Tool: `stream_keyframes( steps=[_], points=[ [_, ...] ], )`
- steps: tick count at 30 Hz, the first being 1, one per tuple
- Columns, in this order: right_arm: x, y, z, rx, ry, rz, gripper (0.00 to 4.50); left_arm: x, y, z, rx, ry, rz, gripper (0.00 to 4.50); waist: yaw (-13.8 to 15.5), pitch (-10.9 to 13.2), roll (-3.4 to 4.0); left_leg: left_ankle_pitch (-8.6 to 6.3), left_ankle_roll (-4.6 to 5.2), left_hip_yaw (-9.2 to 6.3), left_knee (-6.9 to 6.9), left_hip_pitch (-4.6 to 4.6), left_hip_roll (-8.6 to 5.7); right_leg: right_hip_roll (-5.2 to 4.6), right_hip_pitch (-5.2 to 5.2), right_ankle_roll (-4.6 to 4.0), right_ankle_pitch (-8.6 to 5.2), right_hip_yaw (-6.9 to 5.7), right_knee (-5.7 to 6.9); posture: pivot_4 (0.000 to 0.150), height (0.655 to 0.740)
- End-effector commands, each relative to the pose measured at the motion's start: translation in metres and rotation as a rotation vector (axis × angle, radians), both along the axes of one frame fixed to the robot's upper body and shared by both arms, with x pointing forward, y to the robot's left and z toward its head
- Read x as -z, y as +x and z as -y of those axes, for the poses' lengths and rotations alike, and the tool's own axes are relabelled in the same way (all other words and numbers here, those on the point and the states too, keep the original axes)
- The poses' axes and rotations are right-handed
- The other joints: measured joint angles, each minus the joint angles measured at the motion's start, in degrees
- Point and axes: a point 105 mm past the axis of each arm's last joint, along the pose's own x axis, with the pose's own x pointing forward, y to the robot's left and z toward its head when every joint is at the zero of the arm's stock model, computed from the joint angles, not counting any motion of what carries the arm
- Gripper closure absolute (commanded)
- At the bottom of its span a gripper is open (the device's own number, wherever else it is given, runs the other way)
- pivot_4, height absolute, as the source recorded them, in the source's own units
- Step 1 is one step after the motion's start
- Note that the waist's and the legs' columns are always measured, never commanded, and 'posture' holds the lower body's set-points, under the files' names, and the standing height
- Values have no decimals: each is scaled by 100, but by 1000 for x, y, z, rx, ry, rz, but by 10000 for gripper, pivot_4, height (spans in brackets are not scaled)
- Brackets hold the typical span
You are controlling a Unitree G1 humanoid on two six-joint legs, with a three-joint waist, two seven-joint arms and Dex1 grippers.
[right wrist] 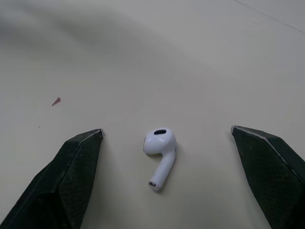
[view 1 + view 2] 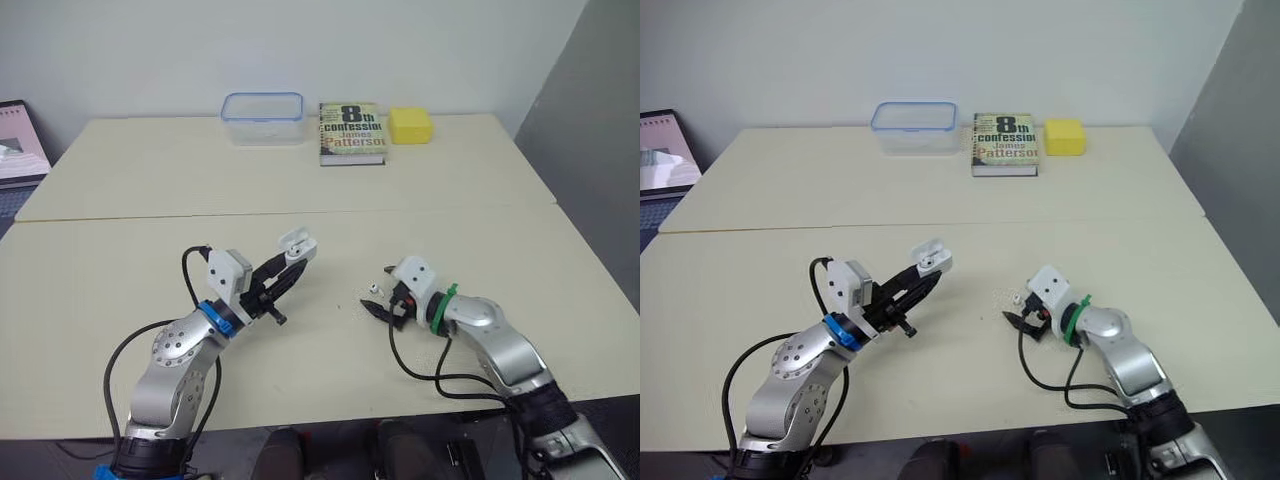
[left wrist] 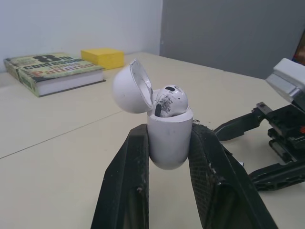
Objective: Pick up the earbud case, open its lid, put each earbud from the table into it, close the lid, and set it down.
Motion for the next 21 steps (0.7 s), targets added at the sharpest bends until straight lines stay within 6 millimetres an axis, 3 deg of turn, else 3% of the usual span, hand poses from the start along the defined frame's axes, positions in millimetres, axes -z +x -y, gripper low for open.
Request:
stream_keyframes(
  steps=[1,7,11,15,18,21],
  points=[
    [4,2,0,23,-12,-24,5821,-12,-4,2,13,6,55,37155,-2,-1,2,0,0,0,0,2,0,0,0,0,0,1,2,1500,7302],
    [4,-12,5,-12,-26,-99,26713,-12,-4,1,8,6,54,37155,23,-4,2,0,0,-2,1,0,-1,0,2,0,0,-1,1,1500,7302],
    [-6,-16,5,-40,-23,-114,39942,-12,-5,2,10,3,52,37155,36,-4,1,0,0,-3,3,-3,-3,-3,2,0,0,-2,-1,1500,7302],
    [-24,-31,7,-184,-86,-76,40857,-13,-5,3,14,2,50,37155,30,-4,2,0,1,-3,2,-3,-3,-2,1,1,0,-3,-1,1500,7302],
    [-27,-58,28,-389,-268,-66,40857,-13,-7,3,16,5,47,37155,39,-1,6,-1,1,-3,3,-7,-7,-6,-1,1,-1,-5,-5,1500,7302],
    [-25,-72,59,-500,-431,-93,40857,-12,-8,4,18,7,42,37155,28,-3,1,-1,2,-3,2,-6,-6,-5,1,2,-1,-6,-8,1500,7302]
  ],
)
